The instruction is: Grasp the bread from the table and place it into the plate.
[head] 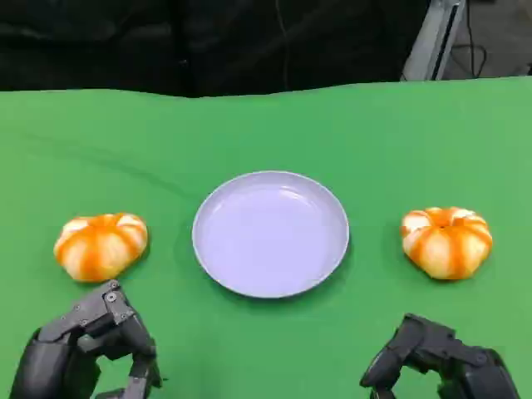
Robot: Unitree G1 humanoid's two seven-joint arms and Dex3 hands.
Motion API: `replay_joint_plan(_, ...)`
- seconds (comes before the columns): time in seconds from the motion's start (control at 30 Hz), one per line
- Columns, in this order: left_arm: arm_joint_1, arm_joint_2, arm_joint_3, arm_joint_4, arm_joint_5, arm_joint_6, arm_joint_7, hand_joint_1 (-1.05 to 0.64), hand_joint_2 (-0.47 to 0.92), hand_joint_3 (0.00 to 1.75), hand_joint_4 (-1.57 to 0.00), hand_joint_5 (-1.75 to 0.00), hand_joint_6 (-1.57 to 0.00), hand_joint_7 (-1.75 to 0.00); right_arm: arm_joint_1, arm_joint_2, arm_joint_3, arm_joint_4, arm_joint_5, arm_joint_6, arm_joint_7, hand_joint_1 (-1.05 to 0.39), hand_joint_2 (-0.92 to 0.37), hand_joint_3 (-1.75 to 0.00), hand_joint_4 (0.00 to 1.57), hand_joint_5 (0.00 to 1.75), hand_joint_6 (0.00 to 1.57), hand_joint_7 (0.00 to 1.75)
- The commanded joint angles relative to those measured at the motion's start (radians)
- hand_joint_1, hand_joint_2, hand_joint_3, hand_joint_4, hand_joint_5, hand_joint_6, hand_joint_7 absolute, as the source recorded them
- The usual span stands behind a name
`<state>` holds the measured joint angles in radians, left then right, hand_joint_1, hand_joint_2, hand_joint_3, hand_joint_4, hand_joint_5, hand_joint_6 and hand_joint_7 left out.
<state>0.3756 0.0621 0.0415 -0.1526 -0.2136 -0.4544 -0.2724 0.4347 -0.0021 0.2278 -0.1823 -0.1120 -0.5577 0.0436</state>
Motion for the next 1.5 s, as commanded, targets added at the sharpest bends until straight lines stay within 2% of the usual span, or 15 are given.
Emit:
replay_joint_plan(0.03,-0.003,0.008,0.009,0.011,-0.009,-0.005,-0.006,0.04,0.37,1.44,-0.89,-1.75,-0.77,-1.69,0.000,-0.001,-0.003,-0.002,0.006,-0.011,-0.007,-0.09,-0.29,-1.38,0.74,1.61,0.80,1.34)
replay_joint_plan(0.93,-0.005,-0.001,0.017,-0.002,-0.012,0.023,0.006,0.03,0.40,1.39,-0.83,-1.75,-0.76,-1.64,-0.002,-0.001,-0.002,0.001,0.002,-0.015,-0.009,-0.07,-0.31,-1.36,0.74,1.61,0.79,1.35)
replay_joint_plan(0.97,-0.020,0.025,0.024,-0.005,-0.031,0.061,-0.013,0.03,0.40,1.39,-0.83,-1.75,-0.76,-1.64,-0.001,0.002,0.000,-0.001,-0.001,-0.013,-0.011,-0.07,-0.31,-1.36,0.74,1.61,0.79,1.35)
replay_joint_plan(1.0,-0.030,0.046,0.030,-0.009,-0.046,0.089,-0.027,-0.01,0.47,1.16,-0.70,-1.54,-0.69,-1.38,0.000,0.004,0.001,-0.002,-0.004,-0.012,-0.013,-0.07,-0.30,-1.36,0.74,1.61,0.79,1.35)
replay_joint_plan(1.03,-0.038,0.060,0.034,-0.012,-0.057,0.111,-0.037,-0.04,0.56,0.93,-0.63,-1.39,-0.69,-1.15,0.000,0.005,0.002,-0.003,-0.005,-0.012,-0.015,-0.08,-0.30,-1.37,0.74,1.61,0.80,1.35)
replay_joint_plan(1.07,-0.041,0.067,0.037,-0.016,-0.064,0.125,-0.043,-0.05,0.60,0.84,-0.61,-1.34,-0.69,-1.06,0.000,0.005,0.003,-0.004,-0.006,-0.011,-0.016,-0.08,-0.29,-1.37,0.75,1.60,0.80,1.34)
replay_joint_plan(1.1,-0.054,0.122,0.046,-0.060,0.037,0.172,-0.028,-0.06,0.62,0.80,-0.60,-1.31,-0.70,-1.02,0.001,0.006,0.005,-0.006,-0.010,-0.010,-0.019,-0.08,-0.29,-1.38,0.75,1.60,0.80,1.34)
replay_joint_plan(1.13,-0.064,0.163,0.053,-0.095,0.114,0.210,-0.017,-0.16,0.67,0.57,-0.45,-1.03,-0.54,-0.72,0.001,0.007,0.007,-0.007,-0.014,-0.009,-0.021,-0.09,-0.29,-1.37,0.75,1.60,0.80,1.34)
replay_joint_plan(1.17,-0.071,0.190,0.058,-0.122,0.169,0.239,-0.008,-0.23,0.78,0.30,-0.42,-0.75,-0.52,-0.38,0.001,0.008,0.009,-0.008,-0.016,-0.008,-0.023,-0.10,-0.29,-1.37,0.75,1.60,0.80,1.34)
replay_joint_plan(1.2,-0.073,0.204,0.060,-0.139,0.199,0.261,-0.002,-0.26,0.83,0.19,-0.41,-0.64,-0.53,-0.25,0.001,0.008,0.010,-0.009,-0.017,-0.008,-0.024,-0.10,-0.29,-1.37,0.75,1.59,0.80,1.34)
replay_joint_plan(1.27,-0.072,0.205,0.058,-0.153,0.209,0.281,0.003,-0.28,0.87,0.09,-0.41,-0.54,-0.53,-0.13,0.001,0.007,0.011,-0.009,-0.018,-0.007,-0.026,-0.10,-0.29,-1.37,0.75,1.59,0.80,1.33)
replay_joint_plan(1.47,-0.071,0.203,0.057,-0.167,0.216,0.302,0.005,-0.28,0.89,0.05,-0.42,-0.50,-0.55,-0.08,0.001,0.006,0.012,-0.009,-0.019,-0.007,-0.029,-0.10,-0.29,-1.36,0.75,1.59,0.80,1.33)
replay_joint_plan(1.5,-0.109,0.266,0.060,-0.178,0.323,0.329,0.007,-0.28,0.89,0.05,-0.42,-0.50,-0.55,-0.07,-0.003,0.006,0.012,-0.009,-0.018,-0.005,-0.029,-0.10,-0.29,-1.36,0.75,1.59,0.80,1.33)
